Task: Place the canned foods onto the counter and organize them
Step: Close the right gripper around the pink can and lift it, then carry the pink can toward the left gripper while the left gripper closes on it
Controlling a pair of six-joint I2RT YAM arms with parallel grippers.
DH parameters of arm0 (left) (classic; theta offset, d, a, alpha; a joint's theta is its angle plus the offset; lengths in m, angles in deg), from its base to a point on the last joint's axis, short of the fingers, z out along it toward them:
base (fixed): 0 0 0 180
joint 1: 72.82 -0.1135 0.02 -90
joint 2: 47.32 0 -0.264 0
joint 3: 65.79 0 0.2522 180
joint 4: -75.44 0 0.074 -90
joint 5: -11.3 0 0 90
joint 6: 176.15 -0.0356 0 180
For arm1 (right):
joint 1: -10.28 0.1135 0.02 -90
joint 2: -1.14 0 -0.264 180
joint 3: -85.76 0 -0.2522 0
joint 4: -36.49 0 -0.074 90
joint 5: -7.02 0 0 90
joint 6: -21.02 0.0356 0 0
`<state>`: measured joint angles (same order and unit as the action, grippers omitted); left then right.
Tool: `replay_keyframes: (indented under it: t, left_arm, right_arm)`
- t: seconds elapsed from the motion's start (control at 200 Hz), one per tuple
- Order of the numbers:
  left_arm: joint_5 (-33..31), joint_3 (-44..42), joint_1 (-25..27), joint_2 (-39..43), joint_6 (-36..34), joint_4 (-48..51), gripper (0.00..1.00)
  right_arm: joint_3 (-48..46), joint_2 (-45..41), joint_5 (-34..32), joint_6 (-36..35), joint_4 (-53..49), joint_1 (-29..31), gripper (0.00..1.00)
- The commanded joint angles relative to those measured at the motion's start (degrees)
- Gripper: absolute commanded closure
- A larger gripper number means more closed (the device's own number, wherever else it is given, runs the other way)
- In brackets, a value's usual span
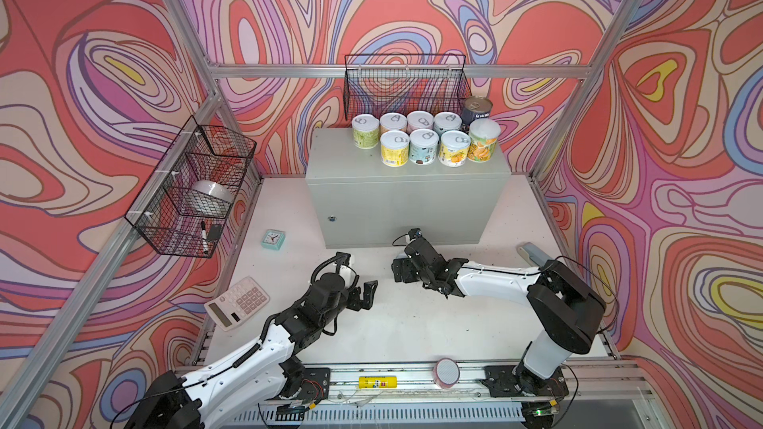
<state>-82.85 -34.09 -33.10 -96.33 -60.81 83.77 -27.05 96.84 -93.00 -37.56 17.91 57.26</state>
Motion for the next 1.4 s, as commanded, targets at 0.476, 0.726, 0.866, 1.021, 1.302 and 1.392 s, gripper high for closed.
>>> replay_keyframes:
  t: [0.476, 0.726, 0.866, 1.021, 1.302, 1.392]
  left_arm:
    - [-2.5, 4.3, 8.0, -18.4, -6.0, -16.4, 0.00]
    - [-5.6, 9.0, 10.7, -34.2, -5.7, -30.9, 0.00]
    - [-5.9, 14.2, 10.7, -41.9, -5.6, -35.8, 0.00]
    - [-4.9, 19.2, 10.8, -49.2, -6.0, -37.4, 0.00]
    - [-8.9, 22.1, 10.8, -54.6, -6.5, -37.7, 0.00]
    - [-10.1, 22.1, 10.8, -55.4, -6.6, -37.8, 0.00]
  right_arm:
    - [-3.4, -24.1, -9.0, 0.6, -12.5, -1.4, 0.02]
    - [-8.7, -28.2, -7.9, 1.5, -10.0, -4.3, 0.02]
    - [-9.6, -31.2, -7.5, 0.4, -11.2, -6.2, 0.02]
    - [-11.1, -34.2, -7.1, -0.2, -12.2, -8.6, 0.02]
    - [-11.8, -35.2, -6.6, -0.6, -12.7, -10.2, 0.02]
    - [-11.8, -34.9, -6.6, -0.3, -12.5, -10.3, 0.02]
